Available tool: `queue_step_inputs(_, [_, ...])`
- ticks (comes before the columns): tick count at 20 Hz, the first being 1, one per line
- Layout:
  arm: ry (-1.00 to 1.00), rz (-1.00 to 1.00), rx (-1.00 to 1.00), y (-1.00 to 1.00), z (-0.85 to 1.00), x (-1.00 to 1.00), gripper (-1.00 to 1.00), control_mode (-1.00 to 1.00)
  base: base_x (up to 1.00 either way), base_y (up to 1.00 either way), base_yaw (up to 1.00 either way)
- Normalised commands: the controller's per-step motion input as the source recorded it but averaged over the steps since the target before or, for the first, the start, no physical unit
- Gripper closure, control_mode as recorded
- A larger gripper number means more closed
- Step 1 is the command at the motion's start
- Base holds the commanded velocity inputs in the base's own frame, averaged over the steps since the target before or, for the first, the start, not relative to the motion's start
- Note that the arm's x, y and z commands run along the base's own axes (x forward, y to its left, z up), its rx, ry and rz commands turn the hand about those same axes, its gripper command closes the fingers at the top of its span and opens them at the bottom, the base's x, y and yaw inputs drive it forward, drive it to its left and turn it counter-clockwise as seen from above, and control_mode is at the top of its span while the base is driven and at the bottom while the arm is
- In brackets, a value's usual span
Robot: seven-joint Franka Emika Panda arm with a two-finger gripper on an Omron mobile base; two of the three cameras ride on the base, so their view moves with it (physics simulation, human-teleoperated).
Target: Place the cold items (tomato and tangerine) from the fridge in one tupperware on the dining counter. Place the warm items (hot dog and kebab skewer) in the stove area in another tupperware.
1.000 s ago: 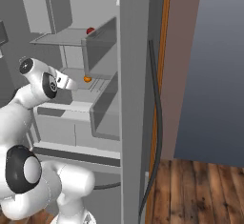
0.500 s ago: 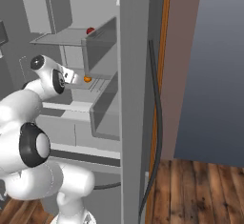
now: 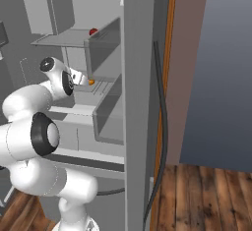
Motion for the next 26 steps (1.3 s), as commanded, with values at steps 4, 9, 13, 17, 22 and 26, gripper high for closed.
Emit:
queue_step_inputs(4, [0.00, 0.00, 0.00, 0.08, -0.03, 0.26, -1.00, -1.00, 0.00, 0.00, 0.00])
queue_step_inputs(9, [0.00, 0.00, 0.00, 0.09, -0.09, 0.22, -1.00, -1.00, 0.00, 0.00, 0.00])
queue_step_inputs(13, [0.00, 0.00, 0.00, 0.06, -0.16, 0.18, -1.00, -1.00, 0.00, 0.00, 0.00])
queue_step_inputs(17, [0.00, 0.00, 0.00, 0.02, -0.10, 0.24, -1.00, -1.00, 0.00, 0.00, 0.00])
queue_step_inputs(22, [0.01, 0.00, 0.00, 0.00, -0.06, 0.26, -1.00, -1.00, 0.00, 0.00, 0.00])
queue_step_inputs(26, [0.02, 0.00, 0.00, 0.00, -0.04, 0.25, -1.00, -1.00, 0.00, 0.00, 0.00])
